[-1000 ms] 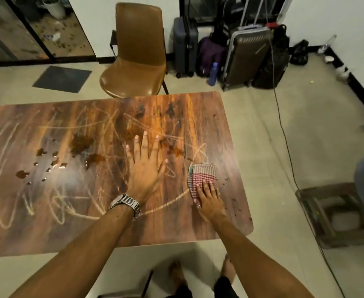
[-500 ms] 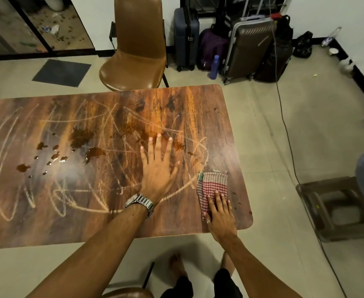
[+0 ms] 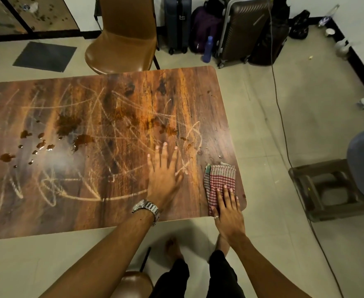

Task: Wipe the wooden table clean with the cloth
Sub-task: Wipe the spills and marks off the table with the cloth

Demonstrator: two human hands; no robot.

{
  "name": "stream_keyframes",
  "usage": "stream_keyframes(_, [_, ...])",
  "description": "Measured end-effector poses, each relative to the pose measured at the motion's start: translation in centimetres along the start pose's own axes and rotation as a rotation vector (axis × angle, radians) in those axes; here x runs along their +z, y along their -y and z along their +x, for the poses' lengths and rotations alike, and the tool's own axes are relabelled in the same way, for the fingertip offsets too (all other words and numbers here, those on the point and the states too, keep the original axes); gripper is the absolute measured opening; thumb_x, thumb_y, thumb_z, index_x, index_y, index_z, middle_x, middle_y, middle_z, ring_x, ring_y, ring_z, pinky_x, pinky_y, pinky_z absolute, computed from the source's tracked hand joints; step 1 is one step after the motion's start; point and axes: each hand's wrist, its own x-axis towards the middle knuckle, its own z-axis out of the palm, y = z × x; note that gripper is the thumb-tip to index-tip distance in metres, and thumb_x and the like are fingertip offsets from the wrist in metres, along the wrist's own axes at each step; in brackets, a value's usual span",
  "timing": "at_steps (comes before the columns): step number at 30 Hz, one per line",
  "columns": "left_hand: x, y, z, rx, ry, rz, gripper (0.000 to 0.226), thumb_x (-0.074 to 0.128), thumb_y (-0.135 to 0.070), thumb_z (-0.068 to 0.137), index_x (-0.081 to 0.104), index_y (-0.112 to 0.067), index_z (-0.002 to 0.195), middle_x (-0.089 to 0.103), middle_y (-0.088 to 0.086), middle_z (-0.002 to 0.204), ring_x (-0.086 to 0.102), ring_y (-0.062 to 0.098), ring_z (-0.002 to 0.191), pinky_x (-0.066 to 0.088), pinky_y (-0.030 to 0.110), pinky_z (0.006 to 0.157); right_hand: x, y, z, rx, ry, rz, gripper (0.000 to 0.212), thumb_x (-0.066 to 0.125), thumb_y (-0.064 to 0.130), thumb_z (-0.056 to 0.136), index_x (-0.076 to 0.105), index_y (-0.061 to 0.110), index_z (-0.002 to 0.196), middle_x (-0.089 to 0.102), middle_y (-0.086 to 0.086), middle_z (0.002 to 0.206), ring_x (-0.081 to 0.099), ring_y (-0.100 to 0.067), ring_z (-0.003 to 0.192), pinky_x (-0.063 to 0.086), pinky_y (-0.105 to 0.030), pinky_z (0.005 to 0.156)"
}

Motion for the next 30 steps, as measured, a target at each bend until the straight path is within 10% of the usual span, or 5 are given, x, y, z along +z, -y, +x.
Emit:
stream_keyframes(10, [9.8, -12.6, -1.1, 0.192, 0.161, -0.177, 0.064, 0.022, -0.035, 0.105, 0.003, -0.013, 0.163, -0.004, 0.017, 0.170, -0.010, 0.035, 0.157, -0.005, 0.055, 0.127, -0.2, -2.3, 0.2, -0.036, -0.126, 0.197, 0.078, 0.032, 0.043, 0.096, -0.005, 0.012, 0.157, -0.013, -0.007, 0.164, -0.016, -0.021, 0.153, -0.006, -0.040, 0.125])
stream_keyframes(21, [16.4, -20.0, 1.1, 0.140, 0.154, -0.097, 0.070, 0.029, -0.041, 0.105, 0.000, -0.014, 0.163, -0.016, 0.015, 0.165, -0.009, 0.036, 0.157, -0.002, 0.056, 0.127, 0.5, -7.1, 1.6, 0.470, -0.197, 1.296, 0.047, 0.029, 0.019, 0.109, 0.032, 0.022, 0.155, 0.039, -0.005, 0.158, 0.040, -0.023, 0.143, 0.033, -0.038, 0.116])
stream_keyframes(30, [15.3, -8.7, 0.3, -0.083, 0.039, -0.137, 0.062, 0.021, -0.046, 0.108, 0.001, -0.023, 0.162, -0.004, 0.010, 0.170, -0.002, 0.031, 0.158, 0.010, 0.054, 0.127, -1.1, -5.9, 5.1, 0.639, -0.149, 1.594, 0.042, 0.028, 0.033, 0.107, 0.067, 0.021, 0.119, 0.071, 0.011, 0.104, 0.067, 0.002, 0.090, 0.050, -0.017, 0.075])
